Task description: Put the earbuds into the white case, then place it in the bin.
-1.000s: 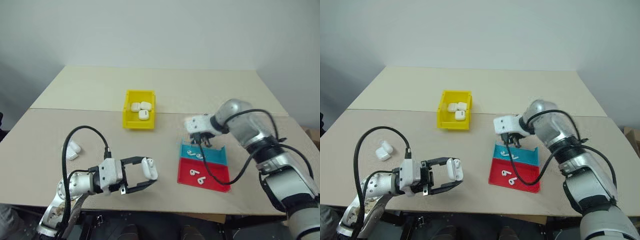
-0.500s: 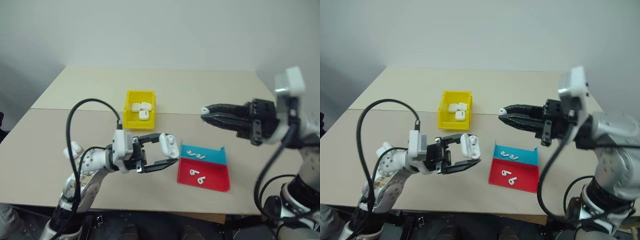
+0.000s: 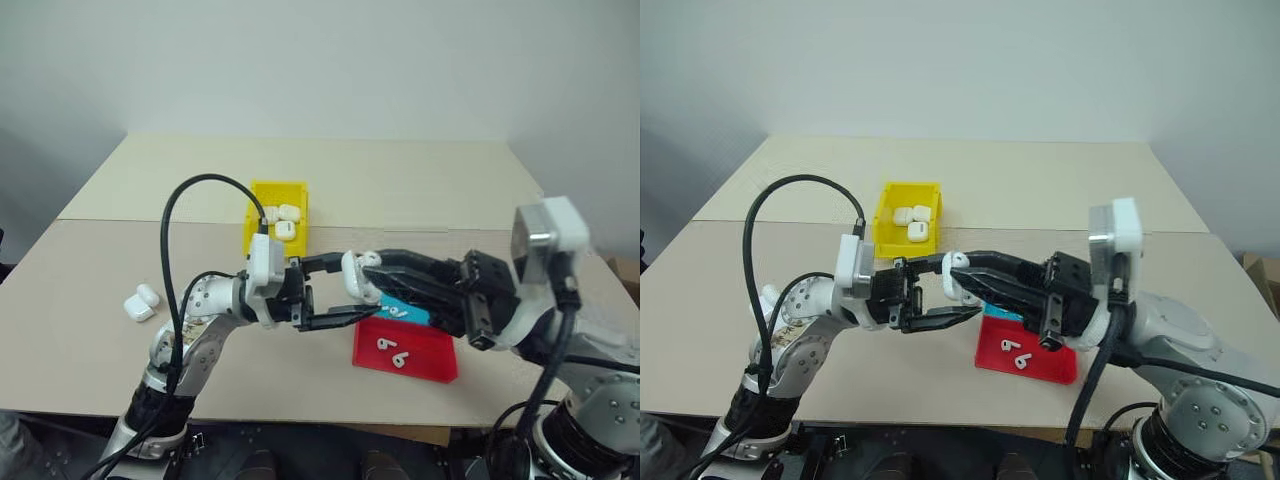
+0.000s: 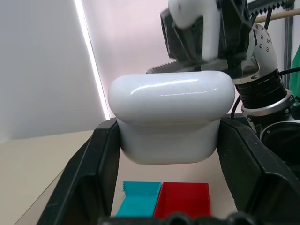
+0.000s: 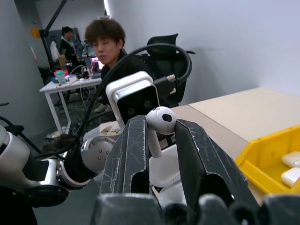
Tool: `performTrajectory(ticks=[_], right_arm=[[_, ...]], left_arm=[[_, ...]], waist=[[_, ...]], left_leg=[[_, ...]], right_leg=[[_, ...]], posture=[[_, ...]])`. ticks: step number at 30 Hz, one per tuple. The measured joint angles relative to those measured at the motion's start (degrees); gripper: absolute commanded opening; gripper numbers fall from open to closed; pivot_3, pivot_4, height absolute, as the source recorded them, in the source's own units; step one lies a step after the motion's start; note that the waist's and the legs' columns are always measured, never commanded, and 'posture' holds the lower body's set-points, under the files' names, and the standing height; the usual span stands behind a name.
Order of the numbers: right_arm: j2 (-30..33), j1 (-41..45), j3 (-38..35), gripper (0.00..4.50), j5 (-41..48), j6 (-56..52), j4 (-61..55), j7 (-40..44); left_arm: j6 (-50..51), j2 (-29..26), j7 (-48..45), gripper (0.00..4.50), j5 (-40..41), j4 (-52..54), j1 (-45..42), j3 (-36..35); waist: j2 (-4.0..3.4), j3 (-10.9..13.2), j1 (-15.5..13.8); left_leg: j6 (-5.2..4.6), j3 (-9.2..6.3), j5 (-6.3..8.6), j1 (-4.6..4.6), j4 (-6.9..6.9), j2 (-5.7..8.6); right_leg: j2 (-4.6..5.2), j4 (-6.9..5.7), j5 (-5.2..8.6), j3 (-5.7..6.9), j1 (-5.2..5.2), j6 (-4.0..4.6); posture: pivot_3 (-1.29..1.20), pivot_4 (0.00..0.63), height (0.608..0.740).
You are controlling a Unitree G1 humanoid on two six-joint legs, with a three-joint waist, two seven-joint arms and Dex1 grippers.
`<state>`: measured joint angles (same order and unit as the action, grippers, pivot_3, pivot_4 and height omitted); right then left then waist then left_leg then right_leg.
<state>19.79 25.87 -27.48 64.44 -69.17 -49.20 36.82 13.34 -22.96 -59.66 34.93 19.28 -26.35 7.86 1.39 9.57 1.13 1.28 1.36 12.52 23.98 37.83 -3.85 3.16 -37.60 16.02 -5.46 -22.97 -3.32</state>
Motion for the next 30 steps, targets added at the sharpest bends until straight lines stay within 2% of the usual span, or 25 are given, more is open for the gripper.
performTrajectory(ticks=[15,30], right_arm=[[13.04,-8.17,7.77,0.83,3.85,14.18,1.44,-2.79],[17.51,-10.42,11.75,0.83,4.62,21.08,2.47,-4.14]], left_arm=[[0.47,-0.10,0.60,2.78,-0.09,0.92,1.56,-0.22],[-0.82,0.23,0.29,2.78,-1.15,0.68,1.68,-0.37]], waist=[[0.01,0.00,-0.12],[0.02,0.00,-0.19]], left_leg=[[0.00,-0.03,0.00,0.01,0.00,0.00],[0.00,-0.03,0.00,0.01,0.00,0.01]], right_leg=[[0.00,0.06,0.01,0.00,0.02,-0.02],[0.00,0.08,0.01,0.01,0.04,-0.02]], posture=[[0.00,0.150,0.740],[0.00,0.150,0.740]])
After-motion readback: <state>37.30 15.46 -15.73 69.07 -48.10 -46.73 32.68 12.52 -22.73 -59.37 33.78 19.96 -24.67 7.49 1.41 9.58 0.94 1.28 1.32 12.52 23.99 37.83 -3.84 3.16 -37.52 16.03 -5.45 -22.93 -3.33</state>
